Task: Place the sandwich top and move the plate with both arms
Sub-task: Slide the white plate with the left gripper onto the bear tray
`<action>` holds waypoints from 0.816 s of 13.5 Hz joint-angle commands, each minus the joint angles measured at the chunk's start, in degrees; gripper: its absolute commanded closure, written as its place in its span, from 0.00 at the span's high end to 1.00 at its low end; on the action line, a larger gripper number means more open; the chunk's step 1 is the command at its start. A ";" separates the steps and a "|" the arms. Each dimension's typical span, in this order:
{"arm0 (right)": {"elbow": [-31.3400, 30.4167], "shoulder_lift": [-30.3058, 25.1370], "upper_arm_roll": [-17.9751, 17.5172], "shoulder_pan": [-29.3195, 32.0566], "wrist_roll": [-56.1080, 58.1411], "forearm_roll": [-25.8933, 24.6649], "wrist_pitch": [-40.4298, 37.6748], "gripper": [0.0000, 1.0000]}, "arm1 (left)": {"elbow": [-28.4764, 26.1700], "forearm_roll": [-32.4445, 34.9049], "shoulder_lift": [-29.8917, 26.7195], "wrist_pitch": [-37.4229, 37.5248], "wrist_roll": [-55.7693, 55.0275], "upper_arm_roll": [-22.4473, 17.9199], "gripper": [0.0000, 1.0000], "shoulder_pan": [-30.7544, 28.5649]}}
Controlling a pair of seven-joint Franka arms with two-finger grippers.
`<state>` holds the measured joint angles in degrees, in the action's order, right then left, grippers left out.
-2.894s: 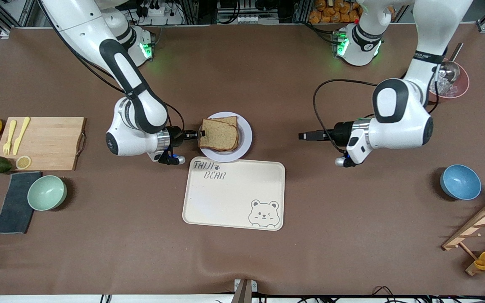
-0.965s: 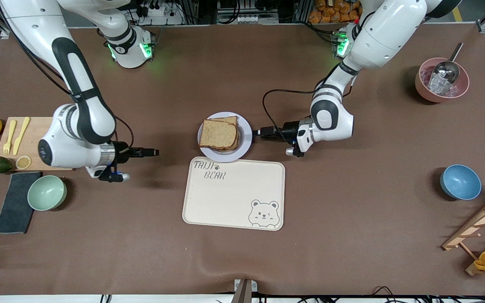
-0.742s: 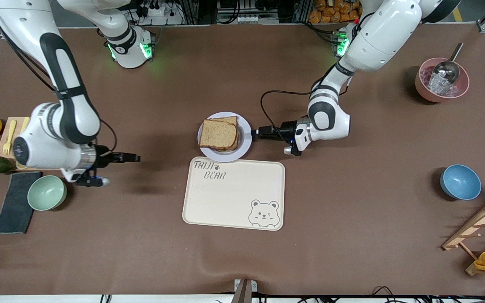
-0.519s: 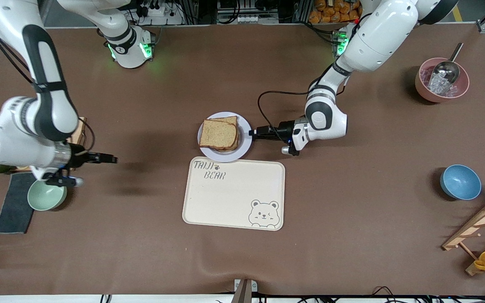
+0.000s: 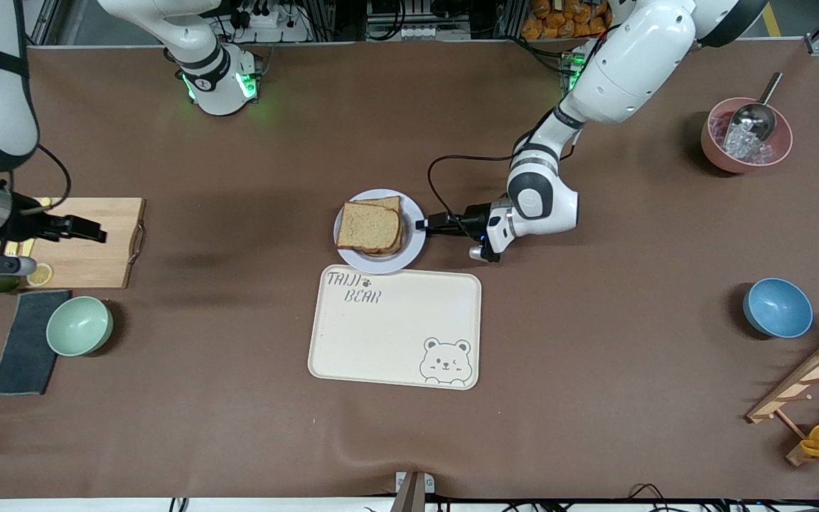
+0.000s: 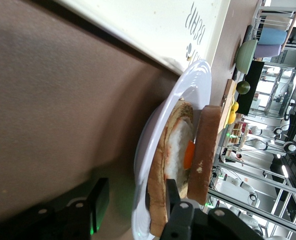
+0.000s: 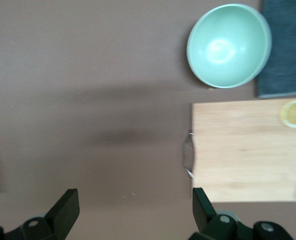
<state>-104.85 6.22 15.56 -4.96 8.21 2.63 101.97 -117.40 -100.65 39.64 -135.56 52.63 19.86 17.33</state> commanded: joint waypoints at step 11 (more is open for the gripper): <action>17.85 -6.39 -14.06 12.34 -8.56 0.53 -18.65 1.00 | 2.70 -6.92 3.77 -0.58 13.27 -0.35 0.00 1.40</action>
<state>-84.80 1.74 2.48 5.79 0.51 1.16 83.29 -115.92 -104.95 41.49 -135.47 62.09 19.73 18.68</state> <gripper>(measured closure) 0.000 0.881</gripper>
